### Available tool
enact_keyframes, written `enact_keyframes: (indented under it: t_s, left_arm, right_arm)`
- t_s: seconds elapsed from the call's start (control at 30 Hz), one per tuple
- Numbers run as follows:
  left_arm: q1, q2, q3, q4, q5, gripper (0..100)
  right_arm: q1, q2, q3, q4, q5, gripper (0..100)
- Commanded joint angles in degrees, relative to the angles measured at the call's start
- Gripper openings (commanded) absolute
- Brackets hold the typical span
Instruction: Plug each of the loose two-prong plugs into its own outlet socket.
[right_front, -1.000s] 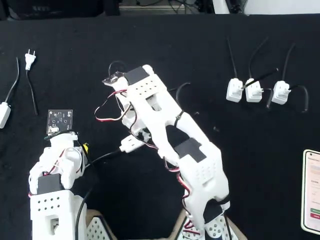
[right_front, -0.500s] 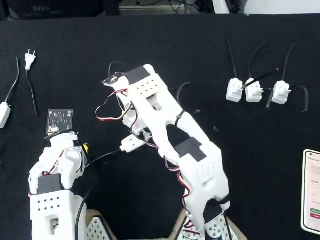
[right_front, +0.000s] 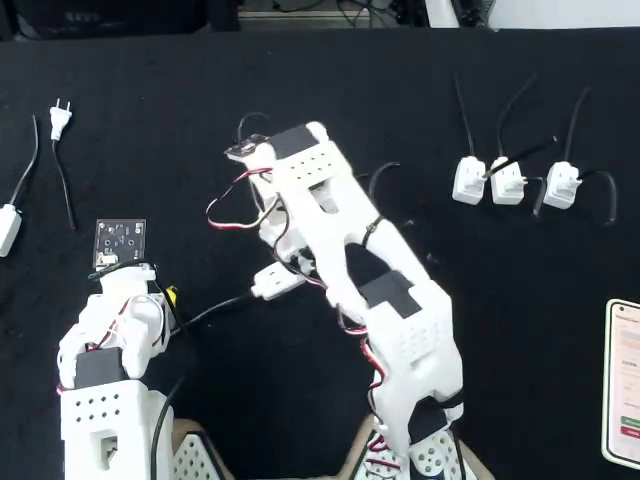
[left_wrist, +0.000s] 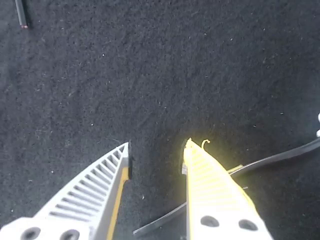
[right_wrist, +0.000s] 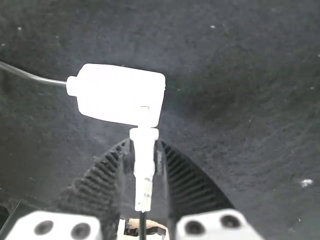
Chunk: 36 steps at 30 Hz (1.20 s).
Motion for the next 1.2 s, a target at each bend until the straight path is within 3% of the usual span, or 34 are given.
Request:
enact_keyframes:
  t_s: [0.0, 1.17]
  left_arm:
    - [-0.48, -0.53, -0.92, 0.09, 0.44, 18]
    - [-0.57, -0.53, -0.92, 0.18, 0.44, 18]
  right_arm:
    - [1.05, -4.0, 1.1, 1.85, -0.53, 1.0]
    - [-5.01, 2.86, -12.62, 1.76, 1.76, 1.0]
